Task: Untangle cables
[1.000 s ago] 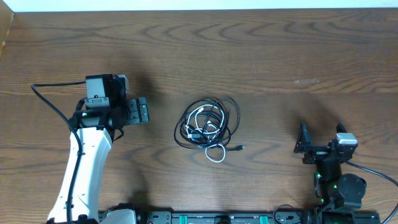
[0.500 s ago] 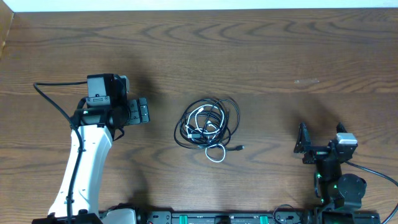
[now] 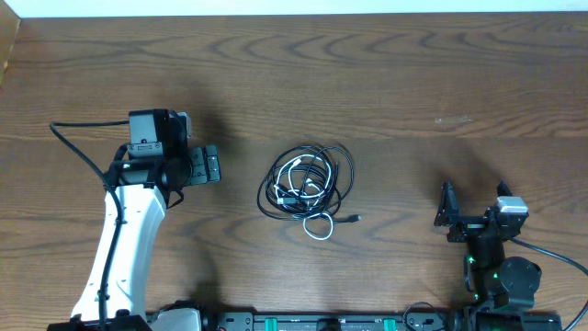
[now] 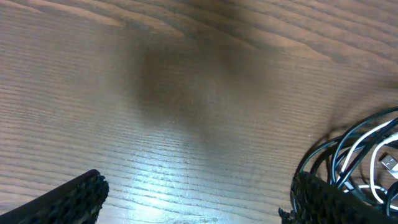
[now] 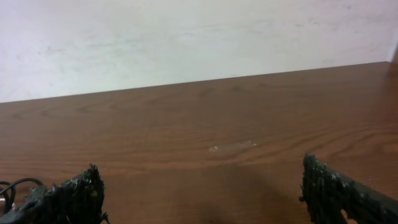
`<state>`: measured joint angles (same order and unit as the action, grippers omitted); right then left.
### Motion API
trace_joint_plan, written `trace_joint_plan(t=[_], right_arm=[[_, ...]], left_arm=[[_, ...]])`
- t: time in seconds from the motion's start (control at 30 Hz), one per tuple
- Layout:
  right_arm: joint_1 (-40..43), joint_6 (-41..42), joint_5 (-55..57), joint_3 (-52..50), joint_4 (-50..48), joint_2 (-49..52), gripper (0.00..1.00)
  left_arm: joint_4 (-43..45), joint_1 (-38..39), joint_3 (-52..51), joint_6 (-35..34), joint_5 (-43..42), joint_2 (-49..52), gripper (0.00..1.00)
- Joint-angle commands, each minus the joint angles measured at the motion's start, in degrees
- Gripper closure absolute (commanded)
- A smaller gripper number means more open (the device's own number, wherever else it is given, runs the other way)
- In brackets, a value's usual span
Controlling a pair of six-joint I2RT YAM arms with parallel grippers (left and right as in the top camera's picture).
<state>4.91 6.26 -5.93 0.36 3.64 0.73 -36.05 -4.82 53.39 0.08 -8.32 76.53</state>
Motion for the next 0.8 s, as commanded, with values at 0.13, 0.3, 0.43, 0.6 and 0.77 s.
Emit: trace_joint_plan(t=[0.13,0.3,0.43,0.6,0.77], right_arm=[[0.31,-0.76,0.24,-0.04,0.26,-0.35,0.01],[0.31,-0.76,0.24,-0.04,0.26,-0.35,0.01],[0.31,-0.76,0.24,-0.04,0.26,-0.35,0.01],[0.31,-0.76,0.24,-0.04,0.26,-0.35,0.01],[0.31,-0.76,0.24,-0.04,0.26,-0.35,0.01]], left_arm=[[-0.81,-0.24,1.77,0.79,-0.26,0.52,0.05],[-1.11,-0.24,1.77,0.79,-0.26,0.52,0.05],[-1.20,-0.24,1.75,0.79,-0.26,0.52,0.05],[-1.84,-0.24,1.75,0.79,-0.26,0.52,0.05],[-2.60,-0.24,1.70,0.79,-0.24,0.55,0.05]])
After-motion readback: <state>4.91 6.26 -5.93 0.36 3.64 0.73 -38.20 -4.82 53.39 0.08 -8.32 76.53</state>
